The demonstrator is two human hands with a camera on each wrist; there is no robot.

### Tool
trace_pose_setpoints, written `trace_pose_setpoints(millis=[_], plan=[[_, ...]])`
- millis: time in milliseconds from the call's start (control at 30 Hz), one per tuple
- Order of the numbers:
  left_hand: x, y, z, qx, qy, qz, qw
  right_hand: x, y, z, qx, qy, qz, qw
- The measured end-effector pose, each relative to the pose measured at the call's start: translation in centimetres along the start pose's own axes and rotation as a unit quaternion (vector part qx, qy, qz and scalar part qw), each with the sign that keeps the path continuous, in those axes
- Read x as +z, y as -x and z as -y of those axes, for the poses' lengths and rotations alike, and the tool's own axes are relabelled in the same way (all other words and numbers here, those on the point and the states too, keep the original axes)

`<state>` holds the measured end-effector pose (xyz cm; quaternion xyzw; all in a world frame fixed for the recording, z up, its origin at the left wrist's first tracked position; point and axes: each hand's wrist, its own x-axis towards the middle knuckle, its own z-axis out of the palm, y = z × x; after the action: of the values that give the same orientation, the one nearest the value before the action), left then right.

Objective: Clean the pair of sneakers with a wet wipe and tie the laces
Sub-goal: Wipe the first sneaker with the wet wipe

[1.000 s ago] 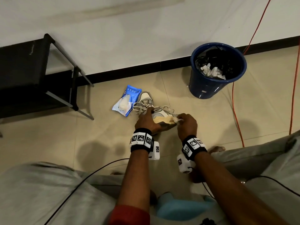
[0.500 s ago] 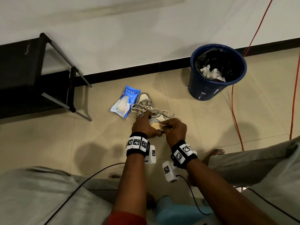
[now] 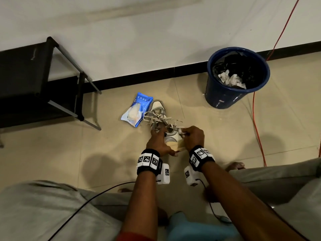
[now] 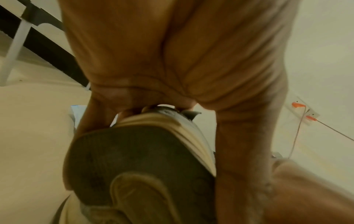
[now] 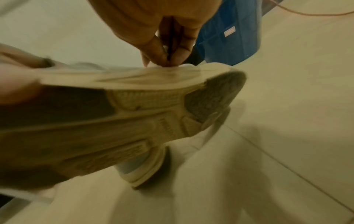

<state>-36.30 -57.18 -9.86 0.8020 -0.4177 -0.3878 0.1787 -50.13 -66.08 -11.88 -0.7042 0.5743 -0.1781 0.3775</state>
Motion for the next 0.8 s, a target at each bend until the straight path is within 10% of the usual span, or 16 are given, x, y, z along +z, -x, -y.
trace_pose_setpoints(millis=[433, 633, 800], plan=[[1.4, 0.2, -0.7, -0.013, -0.038, 0.009, 0.999, -0.5, -0.4, -1.1, 0.026, 0.011, -0.015, 0.999], [2.2, 0.4, -1.1, -0.025, 0.011, -0.003, 1.000, 0.1, 4.8, 0.6, -0.142, -0.047, 0.028, 0.988], [2.0, 0.0, -0.2, -0.037, 0.008, 0.011, 0.999, -1.5, 1.2, -2.4, -0.024, 0.034, -0.026, 0.999]])
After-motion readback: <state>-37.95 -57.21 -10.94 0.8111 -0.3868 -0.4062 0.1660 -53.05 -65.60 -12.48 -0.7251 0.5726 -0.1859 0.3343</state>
